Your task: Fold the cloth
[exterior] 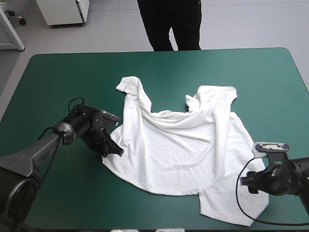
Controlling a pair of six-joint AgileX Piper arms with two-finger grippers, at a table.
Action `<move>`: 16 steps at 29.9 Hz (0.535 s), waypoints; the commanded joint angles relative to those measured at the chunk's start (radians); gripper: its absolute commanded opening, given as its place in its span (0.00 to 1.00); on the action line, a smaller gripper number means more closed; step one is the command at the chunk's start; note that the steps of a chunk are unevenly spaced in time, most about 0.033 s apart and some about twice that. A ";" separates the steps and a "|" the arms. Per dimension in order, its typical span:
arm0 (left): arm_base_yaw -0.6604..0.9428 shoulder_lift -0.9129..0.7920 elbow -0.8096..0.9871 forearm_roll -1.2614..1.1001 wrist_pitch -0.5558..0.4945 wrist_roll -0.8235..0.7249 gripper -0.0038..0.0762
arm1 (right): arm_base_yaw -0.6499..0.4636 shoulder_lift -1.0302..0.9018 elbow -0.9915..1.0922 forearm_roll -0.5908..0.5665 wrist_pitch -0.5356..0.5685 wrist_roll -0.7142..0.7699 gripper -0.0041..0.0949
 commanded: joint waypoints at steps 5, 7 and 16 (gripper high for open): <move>0.001 0.001 -0.004 0.018 -0.023 -0.010 0.04 | 0.000 0.096 0.088 -0.038 -0.139 0.045 0.79; 0.001 0.001 -0.004 0.018 -0.023 -0.010 0.04 | 0.000 0.122 0.096 -0.034 -0.166 0.045 0.78; 0.001 0.001 -0.004 0.018 -0.021 -0.010 0.04 | 0.000 0.252 0.108 -0.031 -0.189 0.044 0.22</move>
